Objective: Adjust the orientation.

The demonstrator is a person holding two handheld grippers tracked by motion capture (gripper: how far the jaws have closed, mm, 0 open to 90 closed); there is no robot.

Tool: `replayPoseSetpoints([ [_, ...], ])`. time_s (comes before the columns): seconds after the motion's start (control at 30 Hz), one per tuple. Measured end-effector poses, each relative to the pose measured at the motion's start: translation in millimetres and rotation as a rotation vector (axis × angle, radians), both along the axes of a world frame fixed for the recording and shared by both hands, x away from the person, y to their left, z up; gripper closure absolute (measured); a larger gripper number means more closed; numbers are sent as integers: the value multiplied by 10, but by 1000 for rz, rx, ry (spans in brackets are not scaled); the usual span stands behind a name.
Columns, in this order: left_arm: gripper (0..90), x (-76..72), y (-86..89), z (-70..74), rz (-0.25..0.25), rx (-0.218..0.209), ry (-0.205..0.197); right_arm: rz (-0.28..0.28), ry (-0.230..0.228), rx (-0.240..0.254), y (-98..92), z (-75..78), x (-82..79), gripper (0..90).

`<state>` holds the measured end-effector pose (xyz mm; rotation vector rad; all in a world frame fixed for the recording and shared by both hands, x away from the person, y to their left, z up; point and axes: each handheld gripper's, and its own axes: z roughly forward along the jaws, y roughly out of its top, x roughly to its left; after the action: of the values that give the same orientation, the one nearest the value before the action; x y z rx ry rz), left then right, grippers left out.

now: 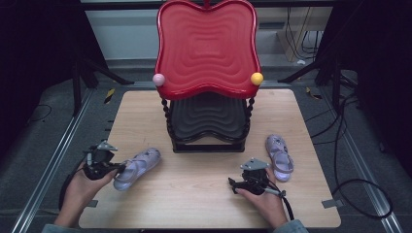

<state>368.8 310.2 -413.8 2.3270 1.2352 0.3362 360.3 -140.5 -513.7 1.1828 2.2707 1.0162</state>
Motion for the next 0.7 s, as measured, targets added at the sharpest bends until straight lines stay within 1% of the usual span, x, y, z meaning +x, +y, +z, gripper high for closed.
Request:
replayPoseSetpoints([
  [0.13,821,5,-311,-70,-66,-19,2,1,0,0,-2,0,0,146],
  [0.17,822,10,-431,-111,-92,-21,3,1,0,0,-2,0,0,146],
  [0.27,822,31,-679,-216,-141,-17,19,2,0,0,-3,0,0,147],
  [0.3,821,40,-741,-256,-152,-20,24,2,-1,0,-3,0,0,147],
  [0.33,821,48,-788,-290,-163,-12,27,3,-1,0,-4,0,0,148],
  [0.43,819,46,-845,-367,-176,22,23,5,-2,-3,-8,0,1,150],
  [0.53,811,18,-822,-408,-185,12,27,5,-2,-3,-8,0,1,150],
  [0.57,801,5,-821,-421,-190,20,25,5,-2,-3,-8,0,1,150],
  [0.6,793,-19,-819,-439,-187,26,19,5,-2,-3,-8,0,1,150],
  [0.63,774,-36,-814,-442,-182,20,9,5,-2,-3,-8,0,1,150],
  [0.7,704,-85,-807,-401,-174,10,-15,5,-2,-3,-8,0,1,150],
])
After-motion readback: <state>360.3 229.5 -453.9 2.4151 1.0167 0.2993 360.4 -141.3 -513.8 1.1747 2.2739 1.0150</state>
